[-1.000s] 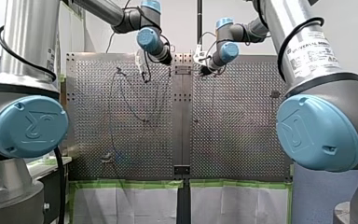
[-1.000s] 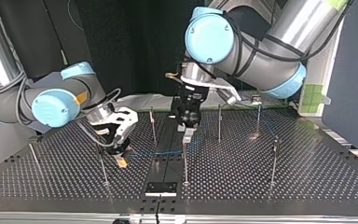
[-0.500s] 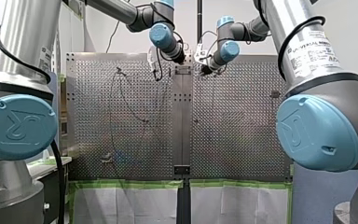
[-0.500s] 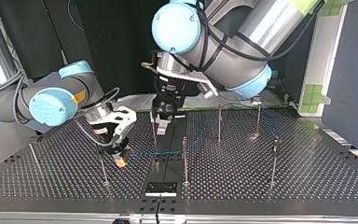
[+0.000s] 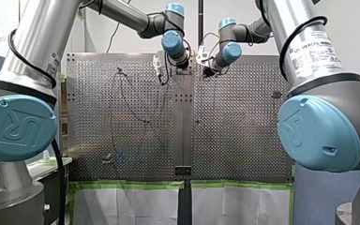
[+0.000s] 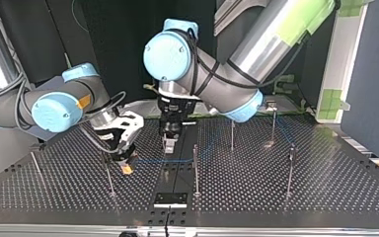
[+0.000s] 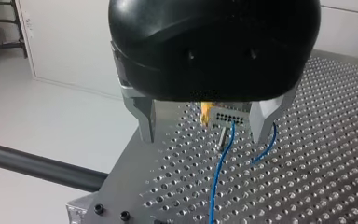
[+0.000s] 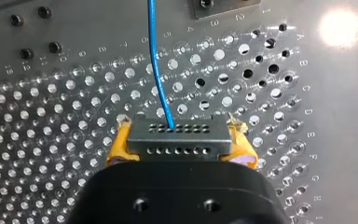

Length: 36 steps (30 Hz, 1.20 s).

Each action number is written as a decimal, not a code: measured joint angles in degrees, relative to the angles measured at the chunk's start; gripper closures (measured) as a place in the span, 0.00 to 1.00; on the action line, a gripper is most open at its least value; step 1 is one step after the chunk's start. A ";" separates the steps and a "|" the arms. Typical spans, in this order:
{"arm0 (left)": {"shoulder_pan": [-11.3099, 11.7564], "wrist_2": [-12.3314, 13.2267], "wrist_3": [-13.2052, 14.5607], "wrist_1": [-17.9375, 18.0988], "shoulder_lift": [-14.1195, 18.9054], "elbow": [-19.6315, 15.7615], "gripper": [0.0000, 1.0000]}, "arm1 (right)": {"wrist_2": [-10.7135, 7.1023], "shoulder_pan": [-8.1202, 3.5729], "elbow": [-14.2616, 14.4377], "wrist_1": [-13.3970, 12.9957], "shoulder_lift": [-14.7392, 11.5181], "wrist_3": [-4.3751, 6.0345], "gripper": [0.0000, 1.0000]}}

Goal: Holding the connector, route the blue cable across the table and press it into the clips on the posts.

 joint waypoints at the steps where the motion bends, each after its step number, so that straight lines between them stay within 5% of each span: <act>1: 0.03 0.04 0.02 -0.14 -0.43 0.42 0.00 | 0.00 -0.03 0.01 -0.01 0.00 0.00 1.00; 21: 1.87 -0.77 0.18 -0.42 -8.15 9.72 0.00 | 0.01 -0.12 0.03 -0.12 0.03 -0.01 1.00; 36: 2.97 1.40 0.03 -0.38 -12.77 11.87 0.00 | 0.01 -0.13 0.03 -0.13 0.03 -0.01 1.00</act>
